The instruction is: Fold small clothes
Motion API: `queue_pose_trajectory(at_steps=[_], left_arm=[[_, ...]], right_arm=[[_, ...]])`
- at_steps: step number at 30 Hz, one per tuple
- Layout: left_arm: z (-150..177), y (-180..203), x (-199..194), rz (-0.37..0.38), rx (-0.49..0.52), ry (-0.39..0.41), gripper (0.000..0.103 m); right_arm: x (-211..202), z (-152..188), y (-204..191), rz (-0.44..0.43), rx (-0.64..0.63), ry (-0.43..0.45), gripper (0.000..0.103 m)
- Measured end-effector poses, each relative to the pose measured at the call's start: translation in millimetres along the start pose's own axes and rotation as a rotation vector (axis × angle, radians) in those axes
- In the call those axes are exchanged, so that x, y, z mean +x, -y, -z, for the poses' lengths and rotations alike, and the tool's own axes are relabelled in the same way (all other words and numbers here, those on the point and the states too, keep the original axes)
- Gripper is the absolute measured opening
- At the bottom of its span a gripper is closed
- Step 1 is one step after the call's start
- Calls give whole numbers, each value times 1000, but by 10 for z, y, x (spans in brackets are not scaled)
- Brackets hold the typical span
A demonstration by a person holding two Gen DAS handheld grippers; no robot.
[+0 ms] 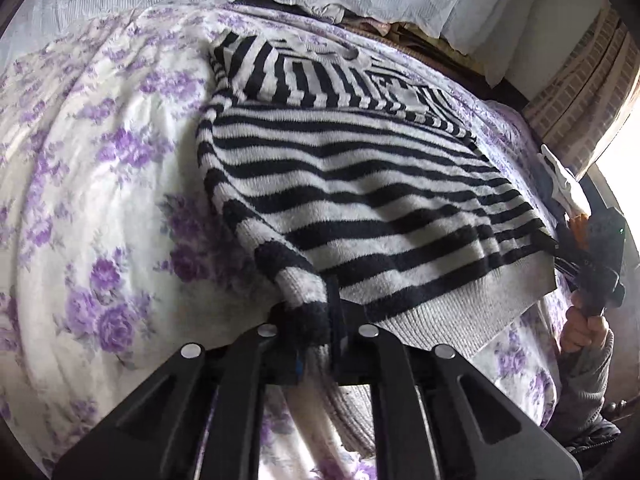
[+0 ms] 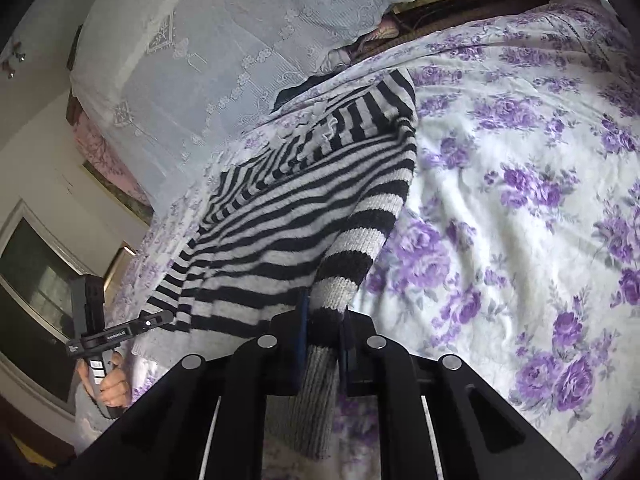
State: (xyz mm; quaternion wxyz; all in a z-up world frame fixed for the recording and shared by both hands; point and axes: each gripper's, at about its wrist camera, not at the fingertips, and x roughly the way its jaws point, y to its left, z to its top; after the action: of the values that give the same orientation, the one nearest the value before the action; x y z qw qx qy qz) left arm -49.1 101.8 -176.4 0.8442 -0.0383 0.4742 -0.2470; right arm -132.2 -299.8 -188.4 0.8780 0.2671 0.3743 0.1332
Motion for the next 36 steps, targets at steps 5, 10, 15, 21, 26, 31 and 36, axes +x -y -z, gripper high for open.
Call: queue_pose_trajectory(at_steps=[5, 10, 15, 21, 26, 31, 36], left_arm=[[-124, 55, -101, 12, 13, 28, 7], [-240, 88, -102, 10, 16, 42, 7], [-378, 86, -114, -5, 15, 61, 7], [-627, 104, -92, -14, 8, 82, 7], [-800, 102, -63, -21, 6, 98, 7], [-1052, 83, -40, -33, -6, 115, 7], [-1289, 47, -24, -41, -17, 136, 7]], right_arm=[[-5, -95, -29, -15, 4, -6, 12], [20, -205, -69, -28, 22, -11, 12], [44, -385, -155, -28, 14, -5, 12], [82, -614, -298, -13, -14, 20, 12], [148, -843, -285, -8, 7, 36, 12], [266, -1058, -310, 1, 20, 42, 12], [381, -1297, -331, 2, 32, 55, 12]])
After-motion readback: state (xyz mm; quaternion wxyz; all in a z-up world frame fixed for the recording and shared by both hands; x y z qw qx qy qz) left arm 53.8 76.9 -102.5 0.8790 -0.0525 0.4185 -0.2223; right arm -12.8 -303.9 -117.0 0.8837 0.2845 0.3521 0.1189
